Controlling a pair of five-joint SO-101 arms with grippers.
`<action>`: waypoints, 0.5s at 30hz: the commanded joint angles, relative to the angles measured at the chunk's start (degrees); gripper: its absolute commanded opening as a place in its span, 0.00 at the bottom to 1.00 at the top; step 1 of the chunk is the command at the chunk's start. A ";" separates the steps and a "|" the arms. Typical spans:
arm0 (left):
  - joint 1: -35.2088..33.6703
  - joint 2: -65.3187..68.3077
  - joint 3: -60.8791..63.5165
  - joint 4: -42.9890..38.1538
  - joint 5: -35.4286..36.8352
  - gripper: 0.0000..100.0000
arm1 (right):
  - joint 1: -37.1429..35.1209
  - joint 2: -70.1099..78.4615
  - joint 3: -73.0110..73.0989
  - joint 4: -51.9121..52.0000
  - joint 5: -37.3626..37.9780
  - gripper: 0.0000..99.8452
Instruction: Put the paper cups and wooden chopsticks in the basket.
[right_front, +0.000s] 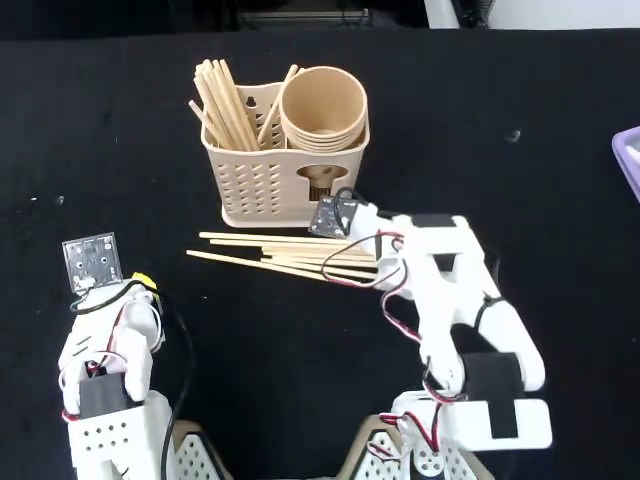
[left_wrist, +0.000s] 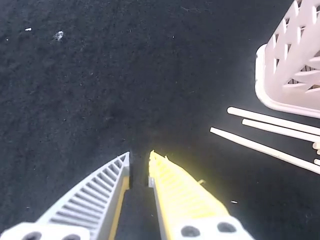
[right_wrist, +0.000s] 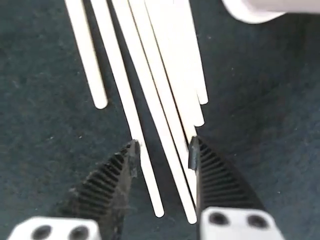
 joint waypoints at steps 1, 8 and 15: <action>0.57 -0.26 -0.22 -0.26 -0.35 0.07 | 0.09 0.84 -2.07 2.20 0.62 0.12; 0.57 -0.26 -0.13 -0.35 -0.35 0.07 | 0.44 -0.75 -4.62 12.13 0.62 0.01; 0.66 -0.35 -0.22 -0.35 -0.44 0.07 | -1.23 -14.73 0.31 17.05 0.26 0.01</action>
